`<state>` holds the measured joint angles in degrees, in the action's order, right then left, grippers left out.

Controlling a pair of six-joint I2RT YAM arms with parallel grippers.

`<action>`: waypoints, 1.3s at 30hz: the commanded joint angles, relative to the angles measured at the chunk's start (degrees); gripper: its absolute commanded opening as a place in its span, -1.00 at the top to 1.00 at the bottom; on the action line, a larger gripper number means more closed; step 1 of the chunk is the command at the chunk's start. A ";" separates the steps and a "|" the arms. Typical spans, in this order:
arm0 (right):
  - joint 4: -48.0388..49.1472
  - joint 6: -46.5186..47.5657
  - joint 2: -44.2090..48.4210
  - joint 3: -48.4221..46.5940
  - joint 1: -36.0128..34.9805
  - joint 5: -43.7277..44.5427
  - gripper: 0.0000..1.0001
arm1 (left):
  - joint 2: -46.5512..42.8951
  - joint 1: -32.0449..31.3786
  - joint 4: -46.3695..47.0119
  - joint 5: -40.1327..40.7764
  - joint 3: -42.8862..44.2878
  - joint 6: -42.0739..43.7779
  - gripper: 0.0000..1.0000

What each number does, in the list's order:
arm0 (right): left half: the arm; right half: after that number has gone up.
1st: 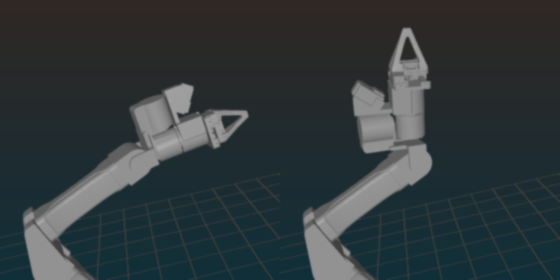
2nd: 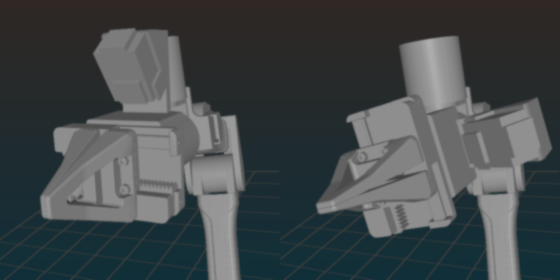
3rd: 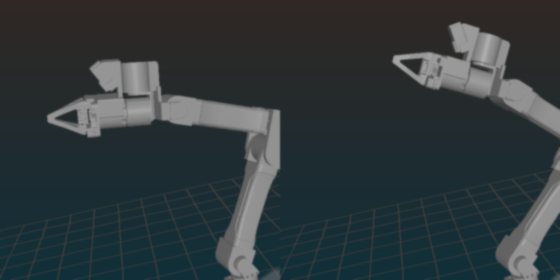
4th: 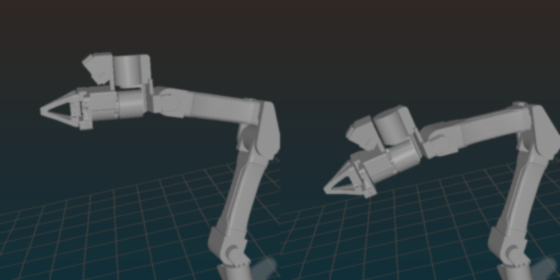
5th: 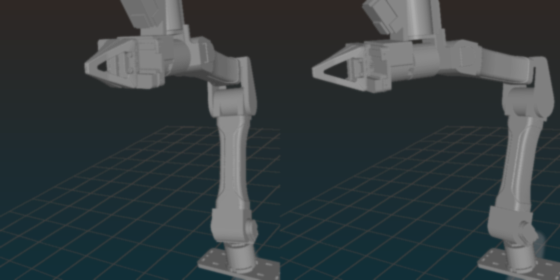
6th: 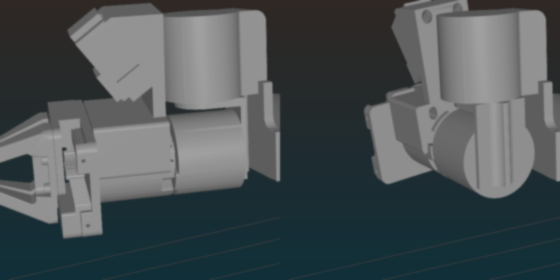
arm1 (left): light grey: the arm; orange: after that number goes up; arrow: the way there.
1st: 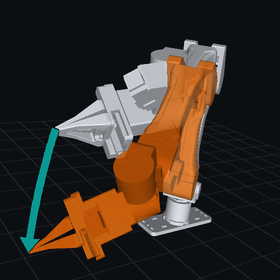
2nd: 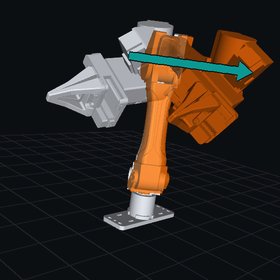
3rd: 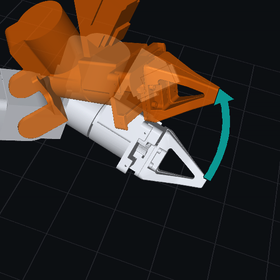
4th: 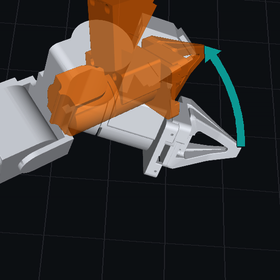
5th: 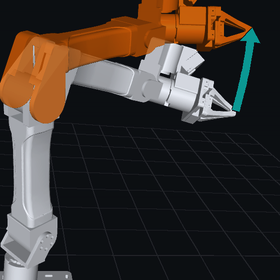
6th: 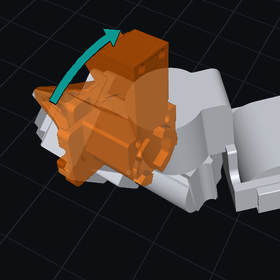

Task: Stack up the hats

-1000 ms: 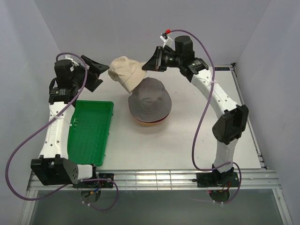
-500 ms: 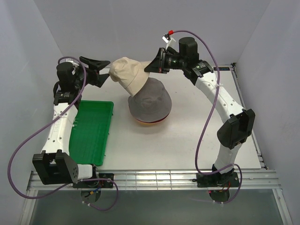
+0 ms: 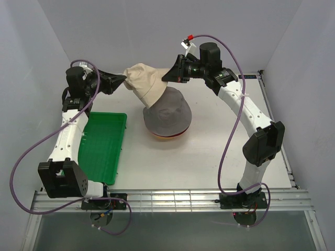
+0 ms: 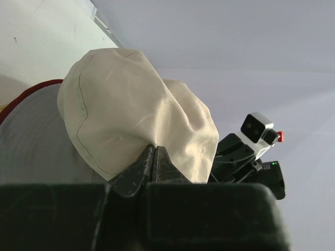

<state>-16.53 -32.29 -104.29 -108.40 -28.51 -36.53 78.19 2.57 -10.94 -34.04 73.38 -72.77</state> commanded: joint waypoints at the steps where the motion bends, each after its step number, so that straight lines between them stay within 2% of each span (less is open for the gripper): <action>1: 0.37 2.93 1.64 -2.51 0.21 0.67 0.84 | 0.90 0.16 -1.53 -2.87 6.48 5.60 0.86; 4: -0.87 3.82 0.58 -4.36 0.12 0.24 0.84 | 4.68 0.16 -7.76 -5.16 12.55 12.35 1.00; 5: -0.61 3.82 0.49 -4.45 0.21 0.06 0.84 | 5.38 0.16 -9.35 -4.98 16.31 13.96 1.00; 9: 0.18 4.26 0.49 -3.84 -0.49 -0.12 0.84 | 6.71 0.16 -15.41 -4.28 22.57 18.89 1.00; 14: -0.51 5.31 0.32 -3.40 -1.28 0.32 0.84 | 8.11 0.16 -19.64 -5.15 27.51 23.81 1.00; 22: -3.41 10.40 5.67 3.19 -1.55 5.58 0.84 | 7.24 0.07 -24.04 -9.72 28.31 29.53 1.00; 29: -3.77 14.19 12.70 11.54 -1.55 12.45 0.84 | 5.83 -1.86 -25.01 -9.20 25.85 31.55 1.00; 39: -3.86 15.15 17.72 19.62 -1.46 14.82 0.84 | 7.85 -11.87 -30.01 -3.93 29.00 34.89 1.00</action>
<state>-21.23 -18.92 -88.77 -90.83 -30.06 -23.57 86.72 -6.07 -38.24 -40.12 99.74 -40.56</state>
